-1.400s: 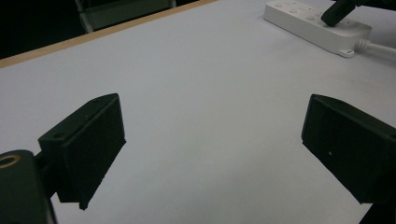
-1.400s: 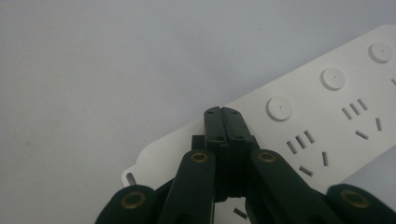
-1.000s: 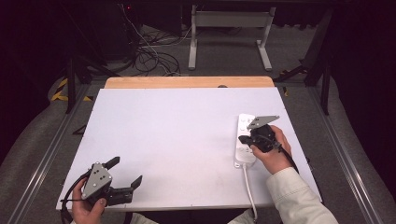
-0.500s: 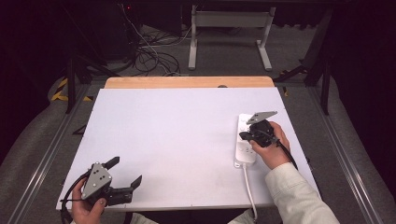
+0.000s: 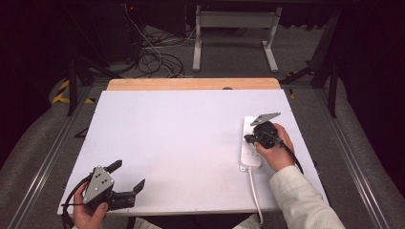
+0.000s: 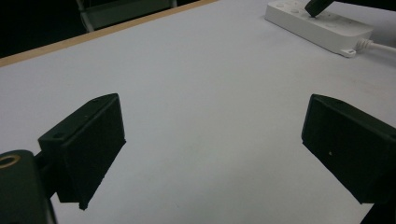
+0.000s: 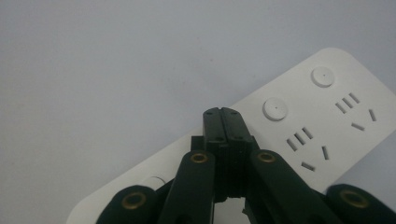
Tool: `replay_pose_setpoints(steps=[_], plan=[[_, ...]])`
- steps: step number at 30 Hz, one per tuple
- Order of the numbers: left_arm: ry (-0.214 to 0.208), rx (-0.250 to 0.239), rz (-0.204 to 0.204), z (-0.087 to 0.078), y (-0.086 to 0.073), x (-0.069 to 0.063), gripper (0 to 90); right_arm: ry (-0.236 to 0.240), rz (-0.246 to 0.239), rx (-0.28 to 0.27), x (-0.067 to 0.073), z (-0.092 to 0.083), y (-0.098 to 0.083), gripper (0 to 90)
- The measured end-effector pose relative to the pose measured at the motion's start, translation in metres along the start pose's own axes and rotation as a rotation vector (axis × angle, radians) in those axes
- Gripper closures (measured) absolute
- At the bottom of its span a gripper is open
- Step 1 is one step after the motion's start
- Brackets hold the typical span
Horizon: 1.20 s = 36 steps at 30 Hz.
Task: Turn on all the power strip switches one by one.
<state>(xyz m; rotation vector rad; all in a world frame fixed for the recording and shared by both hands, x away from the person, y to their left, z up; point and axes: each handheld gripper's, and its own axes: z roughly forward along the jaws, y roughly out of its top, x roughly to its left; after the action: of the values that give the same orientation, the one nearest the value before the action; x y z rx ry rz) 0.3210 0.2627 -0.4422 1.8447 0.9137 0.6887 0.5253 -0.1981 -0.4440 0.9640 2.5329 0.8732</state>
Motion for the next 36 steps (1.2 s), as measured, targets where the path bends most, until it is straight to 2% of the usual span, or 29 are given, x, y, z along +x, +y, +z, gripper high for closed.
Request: replay_pose_setpoints(steps=[16,26,28,32,33,34,36], plan=[[0.000,-0.004,-0.009,0.000,0.000,0.000,6.3,0.008,0.024,0.002,-0.001,0.002,-0.001,90.0],[-0.001,-0.003,-0.008,-0.001,0.000,0.000,6.3,-0.011,0.018,0.014,0.002,0.003,-0.001,90.0],[-0.001,-0.004,-0.003,-0.001,0.000,0.000,6.3,-0.004,0.035,0.014,0.001,0.004,-0.002,90.0],[-0.004,-0.004,-0.009,-0.001,0.000,-0.001,6.3,0.007,0.034,0.006,0.000,0.004,-0.002,90.0],[-0.005,-0.006,-0.009,-0.001,0.000,-0.001,6.3,0.011,0.033,-0.004,-0.001,0.001,-0.001,90.0],[0.001,-0.009,-0.003,-0.001,0.000,0.000,6.3,-0.004,0.029,-0.032,-0.001,-0.004,0.001,90.0],[-0.002,-0.006,-0.012,-0.001,0.000,0.001,6.2,0.028,0.054,-0.132,-0.004,-0.017,0.006,90.0]])
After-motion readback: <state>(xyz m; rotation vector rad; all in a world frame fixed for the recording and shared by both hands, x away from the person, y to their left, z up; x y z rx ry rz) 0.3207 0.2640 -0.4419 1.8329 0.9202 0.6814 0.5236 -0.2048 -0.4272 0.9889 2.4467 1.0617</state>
